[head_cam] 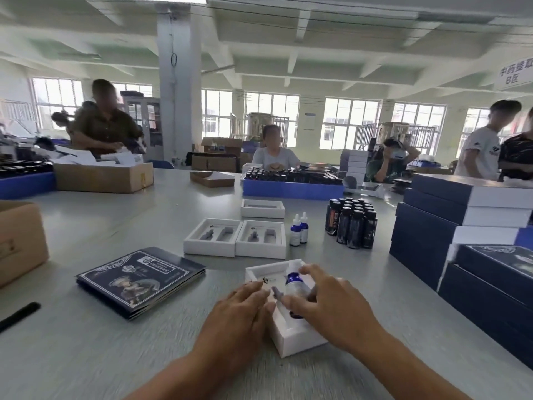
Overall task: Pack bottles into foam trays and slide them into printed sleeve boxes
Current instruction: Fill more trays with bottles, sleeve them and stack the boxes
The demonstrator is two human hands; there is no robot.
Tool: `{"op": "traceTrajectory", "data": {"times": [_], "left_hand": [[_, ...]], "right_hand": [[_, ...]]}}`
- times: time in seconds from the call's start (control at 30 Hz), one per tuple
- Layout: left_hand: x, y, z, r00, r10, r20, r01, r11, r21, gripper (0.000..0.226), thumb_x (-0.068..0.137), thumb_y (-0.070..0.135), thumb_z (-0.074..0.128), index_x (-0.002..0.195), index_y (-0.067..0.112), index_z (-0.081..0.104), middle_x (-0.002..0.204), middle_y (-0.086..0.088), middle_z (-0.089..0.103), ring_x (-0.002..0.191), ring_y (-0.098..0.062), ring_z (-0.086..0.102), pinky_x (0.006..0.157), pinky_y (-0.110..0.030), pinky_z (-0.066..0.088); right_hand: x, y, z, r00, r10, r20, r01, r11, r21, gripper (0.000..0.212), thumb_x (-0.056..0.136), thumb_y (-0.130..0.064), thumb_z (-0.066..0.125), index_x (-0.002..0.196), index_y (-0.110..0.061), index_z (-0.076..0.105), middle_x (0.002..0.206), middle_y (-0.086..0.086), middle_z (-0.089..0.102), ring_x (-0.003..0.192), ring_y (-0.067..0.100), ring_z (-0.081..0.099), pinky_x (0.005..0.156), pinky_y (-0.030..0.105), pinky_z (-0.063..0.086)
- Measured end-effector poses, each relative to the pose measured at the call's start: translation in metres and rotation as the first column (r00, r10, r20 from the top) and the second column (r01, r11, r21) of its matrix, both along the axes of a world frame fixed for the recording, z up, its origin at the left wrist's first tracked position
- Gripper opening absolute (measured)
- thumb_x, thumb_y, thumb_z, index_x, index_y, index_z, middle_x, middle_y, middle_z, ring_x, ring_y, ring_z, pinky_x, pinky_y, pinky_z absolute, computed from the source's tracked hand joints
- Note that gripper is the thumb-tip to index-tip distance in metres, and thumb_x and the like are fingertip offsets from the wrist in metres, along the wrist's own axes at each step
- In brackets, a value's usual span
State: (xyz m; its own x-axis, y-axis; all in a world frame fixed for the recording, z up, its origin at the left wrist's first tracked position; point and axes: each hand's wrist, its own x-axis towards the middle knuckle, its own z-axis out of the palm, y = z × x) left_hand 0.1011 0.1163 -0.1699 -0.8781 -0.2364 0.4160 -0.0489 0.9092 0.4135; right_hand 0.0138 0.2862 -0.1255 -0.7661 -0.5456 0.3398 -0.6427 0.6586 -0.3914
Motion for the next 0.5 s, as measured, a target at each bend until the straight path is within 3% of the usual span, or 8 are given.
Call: {"op": "traceTrajectory", "data": {"times": [0.13,0.23,0.37,0.5], "left_hand": [[-0.002,-0.001,-0.007,0.998,0.002,0.057,-0.001,1.0,-0.02,0.051,0.099,0.055,0.027,0.144,0.038,0.04,0.156,0.017,0.026,0.143,-0.007,0.023,0.116,-0.031,0.022],[-0.003,-0.004,-0.01,0.998,-0.004,0.065,0.004,1.0,0.007,0.052,0.097,0.058,0.025,0.145,0.039,0.038,0.156,0.02,0.024,0.142,-0.007,0.024,0.115,-0.032,0.025],[-0.005,-0.005,-0.013,0.998,-0.003,0.062,0.003,1.0,0.011,0.054,0.097,0.06,0.025,0.145,0.039,0.037,0.156,0.02,0.023,0.142,-0.007,0.025,0.113,-0.032,0.024],[-0.004,-0.004,-0.013,0.997,0.004,0.082,-0.004,1.0,0.009,0.056,0.096,0.061,0.023,0.145,0.038,0.037,0.157,0.019,0.022,0.143,-0.009,0.023,0.114,-0.034,0.023]], "right_hand": [[0.002,-0.003,-0.009,0.987,-0.012,-0.157,0.041,0.983,0.18,0.081,0.069,-0.091,0.023,0.117,-0.04,0.064,0.1,-0.013,0.069,0.084,0.009,0.061,0.068,0.03,0.047],[0.0,-0.002,-0.008,0.995,0.015,-0.096,0.002,0.984,0.181,0.061,0.084,-0.079,0.035,0.123,-0.04,0.062,0.104,-0.015,0.066,0.087,0.007,0.06,0.074,0.033,0.052],[0.001,0.002,-0.007,0.997,0.053,-0.053,-0.044,0.985,0.165,0.045,0.091,-0.067,0.044,0.122,-0.042,0.064,0.105,-0.016,0.065,0.087,0.004,0.059,0.076,0.031,0.052],[0.003,-0.001,-0.007,0.993,0.092,-0.074,-0.068,0.957,0.281,0.049,0.094,-0.067,0.037,0.109,-0.036,0.073,0.1,-0.014,0.059,0.083,0.004,0.058,0.073,0.032,0.05]]}}
